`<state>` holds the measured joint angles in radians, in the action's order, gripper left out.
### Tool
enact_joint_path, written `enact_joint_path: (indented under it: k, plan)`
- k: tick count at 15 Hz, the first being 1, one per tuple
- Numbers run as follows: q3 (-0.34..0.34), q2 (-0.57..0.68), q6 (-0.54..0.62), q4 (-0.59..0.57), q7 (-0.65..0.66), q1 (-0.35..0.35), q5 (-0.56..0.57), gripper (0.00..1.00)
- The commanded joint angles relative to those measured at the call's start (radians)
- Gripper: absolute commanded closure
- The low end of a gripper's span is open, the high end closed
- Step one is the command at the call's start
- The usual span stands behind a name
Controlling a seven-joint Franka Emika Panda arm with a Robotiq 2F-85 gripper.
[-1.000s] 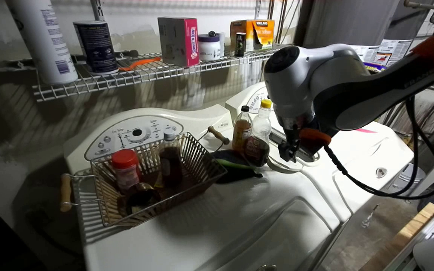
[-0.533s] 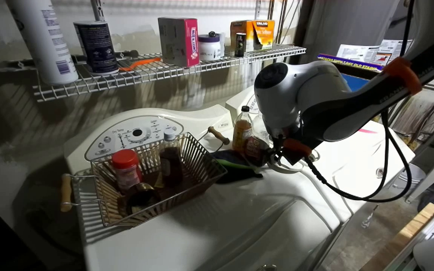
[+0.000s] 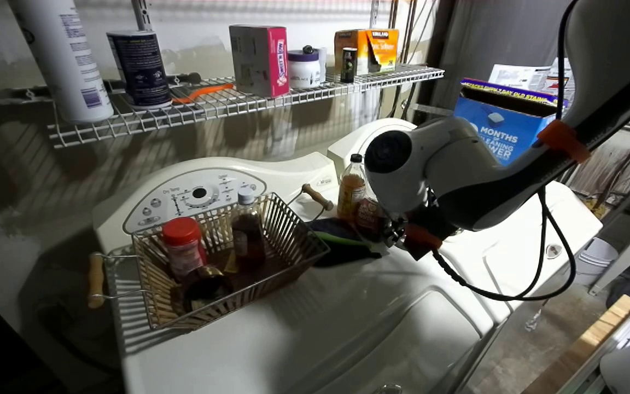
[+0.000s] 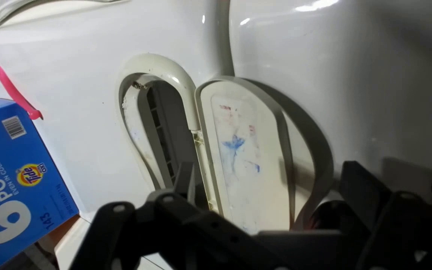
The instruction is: Close the soap dispenser on the washing machine on the right.
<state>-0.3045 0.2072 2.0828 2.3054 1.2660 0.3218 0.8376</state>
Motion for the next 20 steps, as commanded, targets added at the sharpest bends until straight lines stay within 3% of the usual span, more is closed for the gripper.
enact_joint_path:
  k: [1, 10, 20]
  plan:
    - [0.028, 0.046, 0.010, -0.014, 0.076, 0.027, 0.064, 0.00]
    - [0.051, 0.101, -0.035, -0.022, 0.142, 0.040, 0.146, 0.00]
    - [0.049, 0.087, -0.120, -0.013, 0.122, 0.034, 0.203, 0.00]
